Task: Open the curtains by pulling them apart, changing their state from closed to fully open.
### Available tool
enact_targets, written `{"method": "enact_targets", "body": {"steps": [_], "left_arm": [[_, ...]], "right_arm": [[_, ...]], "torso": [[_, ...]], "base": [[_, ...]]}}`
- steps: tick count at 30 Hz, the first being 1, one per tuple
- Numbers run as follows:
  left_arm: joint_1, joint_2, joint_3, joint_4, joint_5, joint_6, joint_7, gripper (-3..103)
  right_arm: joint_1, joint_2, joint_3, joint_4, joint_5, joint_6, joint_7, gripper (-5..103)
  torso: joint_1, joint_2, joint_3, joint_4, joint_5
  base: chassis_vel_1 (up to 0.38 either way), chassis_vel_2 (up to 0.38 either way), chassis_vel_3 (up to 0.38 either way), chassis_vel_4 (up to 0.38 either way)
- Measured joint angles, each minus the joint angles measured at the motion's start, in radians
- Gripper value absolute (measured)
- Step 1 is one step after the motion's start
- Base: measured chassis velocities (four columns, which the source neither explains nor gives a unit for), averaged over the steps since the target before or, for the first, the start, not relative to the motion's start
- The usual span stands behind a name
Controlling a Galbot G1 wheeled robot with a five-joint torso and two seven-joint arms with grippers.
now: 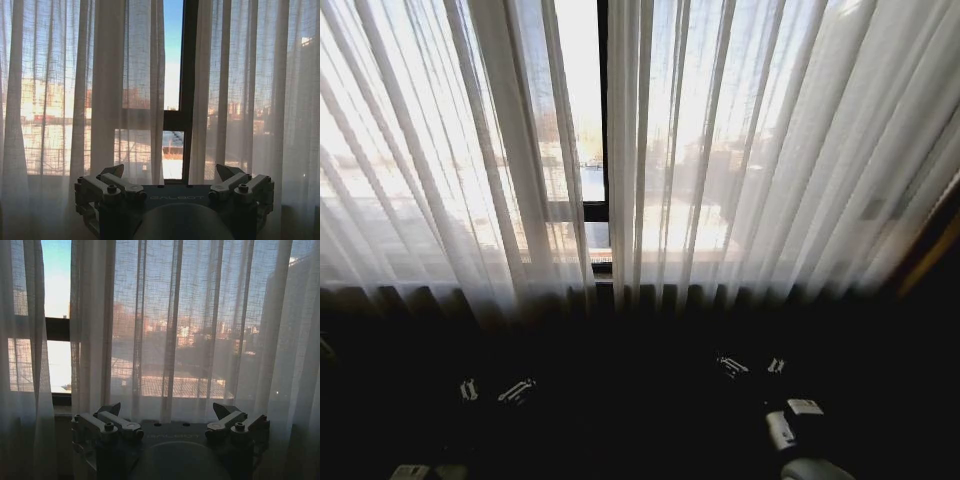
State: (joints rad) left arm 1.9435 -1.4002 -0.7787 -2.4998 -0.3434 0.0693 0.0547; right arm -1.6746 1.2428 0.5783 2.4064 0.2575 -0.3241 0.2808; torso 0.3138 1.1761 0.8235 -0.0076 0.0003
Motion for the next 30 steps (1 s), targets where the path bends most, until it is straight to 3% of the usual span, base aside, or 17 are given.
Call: {"method": "enact_targets", "body": {"steps": [12,15,30], "left_arm": [[0.000,-0.002,0.005,-0.001,0.008,-0.005,0.002,100],[0.001,-0.003,0.004,-0.001,0.008,-0.007,0.002,100],[0.005,-0.006,0.006,-0.001,0.009,-0.018,0.004,100]], "right_arm": [[0.000,0.000,0.001,-0.003,-0.004,0.003,0.000,100],[0.000,0.001,0.000,-0.004,-0.004,0.003,-0.001,100],[-0.004,0.003,-0.008,-0.005,-0.043,0.013,-0.008,100]], "torso": [[0.001,0.000,0.000,-0.0002,-0.0007],[0.000,0.000,0.000,0.0001,0.0006],[0.000,0.000,0.000,-0.0001,-0.0003]], "base": [[-0.079,0.276,0.089,-0.256],[-0.154,0.372,0.169,-0.375],[-0.236,0.452,0.236,-0.454]]}}
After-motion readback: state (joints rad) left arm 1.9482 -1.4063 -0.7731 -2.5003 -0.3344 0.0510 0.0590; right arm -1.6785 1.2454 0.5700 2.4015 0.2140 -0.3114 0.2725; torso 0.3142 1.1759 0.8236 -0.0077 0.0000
